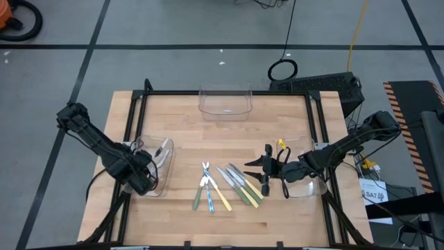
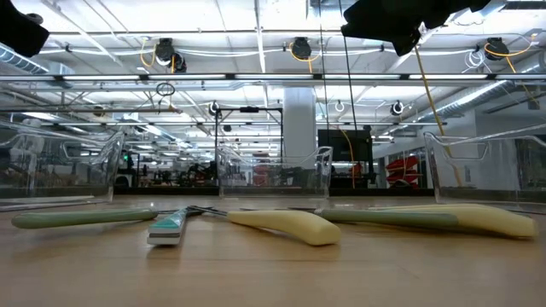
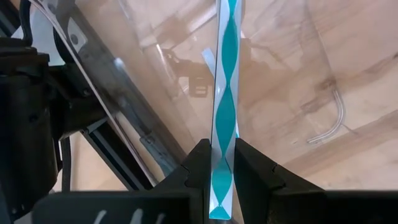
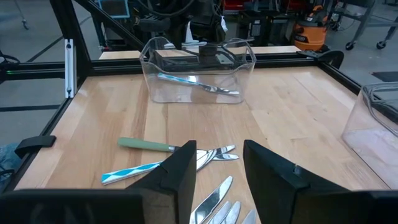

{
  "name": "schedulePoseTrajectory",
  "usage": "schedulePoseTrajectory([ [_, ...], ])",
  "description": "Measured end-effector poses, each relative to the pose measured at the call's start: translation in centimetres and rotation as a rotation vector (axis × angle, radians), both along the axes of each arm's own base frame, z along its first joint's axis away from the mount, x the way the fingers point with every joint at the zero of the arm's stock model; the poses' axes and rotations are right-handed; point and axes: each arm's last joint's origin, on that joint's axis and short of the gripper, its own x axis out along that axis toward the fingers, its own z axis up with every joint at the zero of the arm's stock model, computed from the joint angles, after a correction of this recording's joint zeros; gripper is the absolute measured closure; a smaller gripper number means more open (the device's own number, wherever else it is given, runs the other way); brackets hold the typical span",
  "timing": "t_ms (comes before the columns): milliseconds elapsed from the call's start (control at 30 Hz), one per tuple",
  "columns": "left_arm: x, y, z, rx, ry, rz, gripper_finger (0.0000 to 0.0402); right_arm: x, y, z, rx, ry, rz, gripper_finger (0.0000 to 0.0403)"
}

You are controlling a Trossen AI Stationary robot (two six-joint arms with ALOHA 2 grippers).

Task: Sort silverware by color (type)
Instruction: Put the right white and blue patterned knife into the bottom left transparent bin

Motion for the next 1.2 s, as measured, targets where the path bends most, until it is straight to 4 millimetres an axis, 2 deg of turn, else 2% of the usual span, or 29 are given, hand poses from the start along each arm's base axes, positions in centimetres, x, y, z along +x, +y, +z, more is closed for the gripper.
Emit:
schedulePoseTrajectory([
  [900, 1.1, -0.8, -1.1, -0.019, 0.044, -0.034, 0.0347, 0.0, 0.0, 0.0, -0.001, 0.000, -0.001, 0.0277],
  [1200, 1.1, -0.8, -1.1, -0.017, 0.044, -0.018, 0.0301, 0.0, 0.0, 0.0, -0.001, 0.000, -0.001, 0.0277],
])
